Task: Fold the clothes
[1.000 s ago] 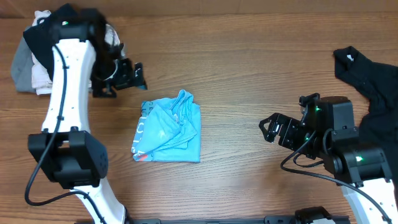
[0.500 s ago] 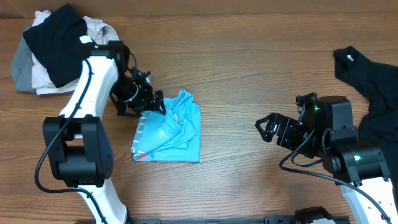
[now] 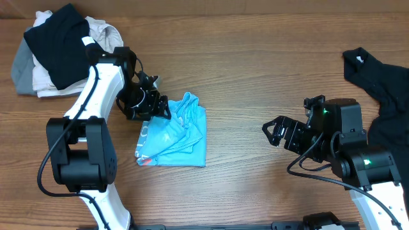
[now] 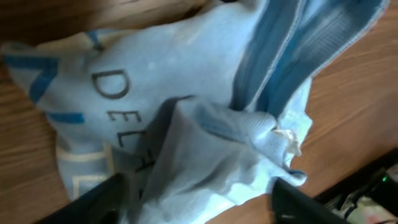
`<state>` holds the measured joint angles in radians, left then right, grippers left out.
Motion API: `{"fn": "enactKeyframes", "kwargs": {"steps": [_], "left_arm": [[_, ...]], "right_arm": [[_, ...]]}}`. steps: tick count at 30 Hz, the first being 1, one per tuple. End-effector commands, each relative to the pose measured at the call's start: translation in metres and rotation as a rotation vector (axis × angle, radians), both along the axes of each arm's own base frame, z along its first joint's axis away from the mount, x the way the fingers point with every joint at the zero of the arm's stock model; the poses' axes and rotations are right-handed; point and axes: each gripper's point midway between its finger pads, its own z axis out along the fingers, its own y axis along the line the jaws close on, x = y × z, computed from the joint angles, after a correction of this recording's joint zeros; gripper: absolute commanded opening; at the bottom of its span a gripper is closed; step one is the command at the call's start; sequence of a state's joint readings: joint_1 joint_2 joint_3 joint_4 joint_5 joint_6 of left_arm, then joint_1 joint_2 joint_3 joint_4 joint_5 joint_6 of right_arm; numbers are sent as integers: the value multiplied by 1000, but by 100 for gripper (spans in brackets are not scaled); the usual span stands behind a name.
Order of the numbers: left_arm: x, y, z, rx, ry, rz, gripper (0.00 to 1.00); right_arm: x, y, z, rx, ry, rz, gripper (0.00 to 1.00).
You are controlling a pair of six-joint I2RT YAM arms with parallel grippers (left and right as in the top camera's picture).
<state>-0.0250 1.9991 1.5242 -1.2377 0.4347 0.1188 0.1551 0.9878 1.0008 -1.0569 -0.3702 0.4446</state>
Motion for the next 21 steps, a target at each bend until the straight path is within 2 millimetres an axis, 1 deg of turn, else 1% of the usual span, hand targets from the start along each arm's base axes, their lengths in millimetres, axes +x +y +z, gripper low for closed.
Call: {"fn": "enactKeyframes", "kwargs": {"steps": [1,3,4,6,7,8,9,11,21], "left_arm": [[-4,-11,-2,-51,11,-21,61],[-5,-15,-2,-48,13,-34,60],[-6,-18,-2,-47,13,-43,58],[-8,-24,-2,-47,14,-60,43],[-9,-27,-2,-47,15,-69,30],[-11,-30,-2,-47,18,-79,19],[-13,-33,-2,-46,24,-89,6],[-19,-39,-1,-44,43,-106,4],[-62,-64,8,-31,182,-195,4]], "right_arm": [[0,2,-2,8,4,5,100],[0,2,-1,8,3,5,100],[0,2,-1,8,3,5,100],[0,2,-2,8,4,5,100],[0,2,-2,8,4,5,100],[0,2,-2,8,4,5,100],[0,2,-2,8,4,5,100],[0,2,-2,8,4,5,100],[0,2,-1,9,2,5,100]]}}
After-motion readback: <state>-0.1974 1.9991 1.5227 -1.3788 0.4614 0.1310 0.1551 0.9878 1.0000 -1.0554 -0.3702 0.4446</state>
